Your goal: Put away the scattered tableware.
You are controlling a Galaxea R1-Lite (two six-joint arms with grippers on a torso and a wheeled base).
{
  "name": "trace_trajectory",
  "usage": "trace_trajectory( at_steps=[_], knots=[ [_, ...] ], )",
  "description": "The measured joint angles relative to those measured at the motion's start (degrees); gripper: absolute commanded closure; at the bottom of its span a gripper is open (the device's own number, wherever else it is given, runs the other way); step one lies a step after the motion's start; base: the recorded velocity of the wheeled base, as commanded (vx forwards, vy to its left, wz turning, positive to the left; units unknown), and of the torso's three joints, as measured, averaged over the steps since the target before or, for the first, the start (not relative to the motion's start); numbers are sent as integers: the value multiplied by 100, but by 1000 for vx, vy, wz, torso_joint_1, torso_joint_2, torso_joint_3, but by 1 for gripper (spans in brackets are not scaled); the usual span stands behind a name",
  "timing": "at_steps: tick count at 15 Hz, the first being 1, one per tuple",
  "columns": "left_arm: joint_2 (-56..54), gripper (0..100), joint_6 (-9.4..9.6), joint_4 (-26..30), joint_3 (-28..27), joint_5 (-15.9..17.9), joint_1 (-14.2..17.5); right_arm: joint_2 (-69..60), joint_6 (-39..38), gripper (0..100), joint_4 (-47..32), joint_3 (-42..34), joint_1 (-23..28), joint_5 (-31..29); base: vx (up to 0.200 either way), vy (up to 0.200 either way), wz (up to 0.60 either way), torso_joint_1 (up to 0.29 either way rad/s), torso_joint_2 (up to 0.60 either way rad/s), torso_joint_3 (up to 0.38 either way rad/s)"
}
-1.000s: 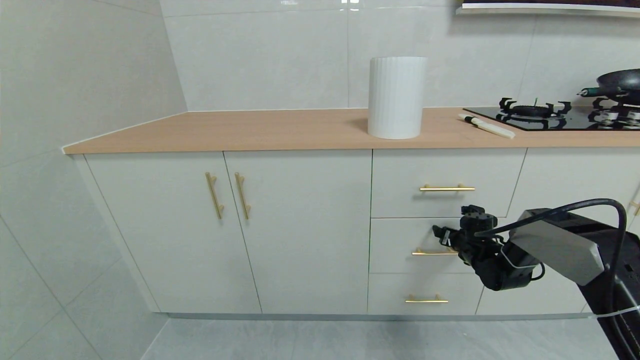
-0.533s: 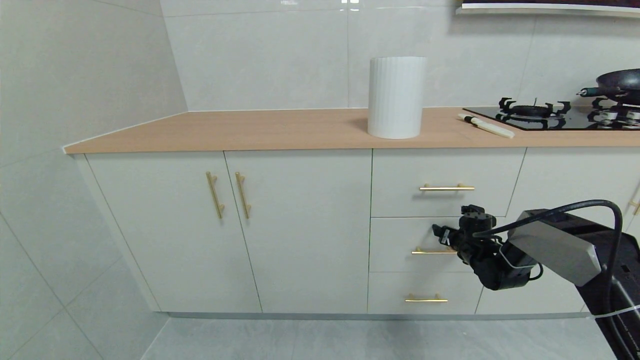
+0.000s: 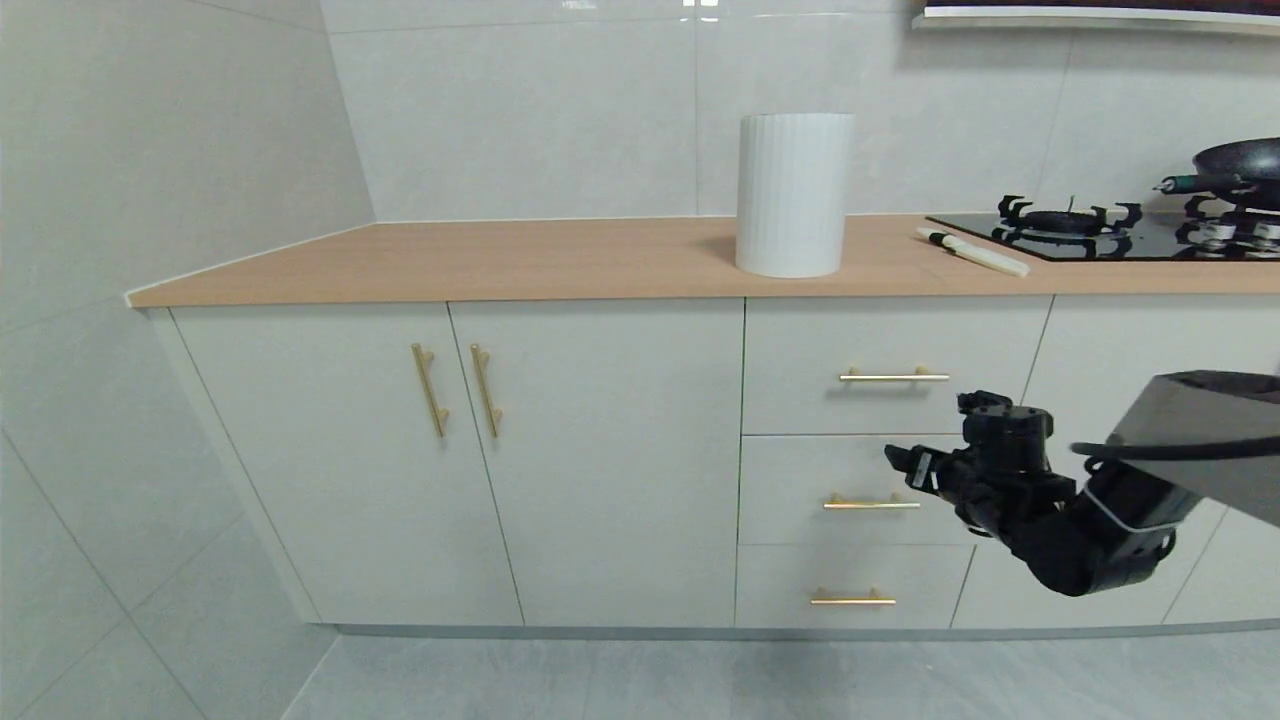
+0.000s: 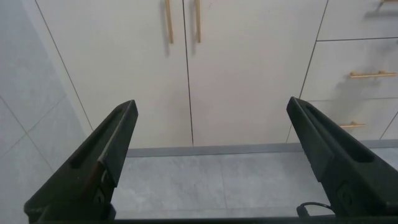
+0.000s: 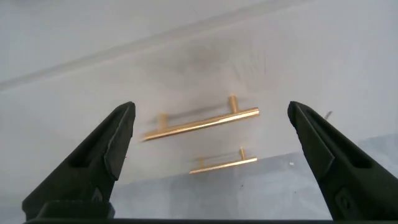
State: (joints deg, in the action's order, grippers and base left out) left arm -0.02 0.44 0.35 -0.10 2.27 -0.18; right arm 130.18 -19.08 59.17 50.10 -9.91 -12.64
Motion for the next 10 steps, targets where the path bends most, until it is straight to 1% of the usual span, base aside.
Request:
trace_trajectory(
  at_steps=[2,6,8,10],
  knots=[
    [0,0,0,0,0,2,2,-1040,134,0,-9,-735,-108,-79,0,0,0,0,0,0],
    [0,0,-1,0,0,2,0,-3449,934,0,-85,-2139,-212,-230,0,0,0,0,0,0],
    [0,0,0,0,0,2,0,-4651,1252,0,-503,-2662,-222,-263,0,0,0,0,0,0],
    [0,0,0,0,0,2,0,-5897,1441,0,-1409,-2996,-216,-282,0,0,0,0,0,0]
  ],
)
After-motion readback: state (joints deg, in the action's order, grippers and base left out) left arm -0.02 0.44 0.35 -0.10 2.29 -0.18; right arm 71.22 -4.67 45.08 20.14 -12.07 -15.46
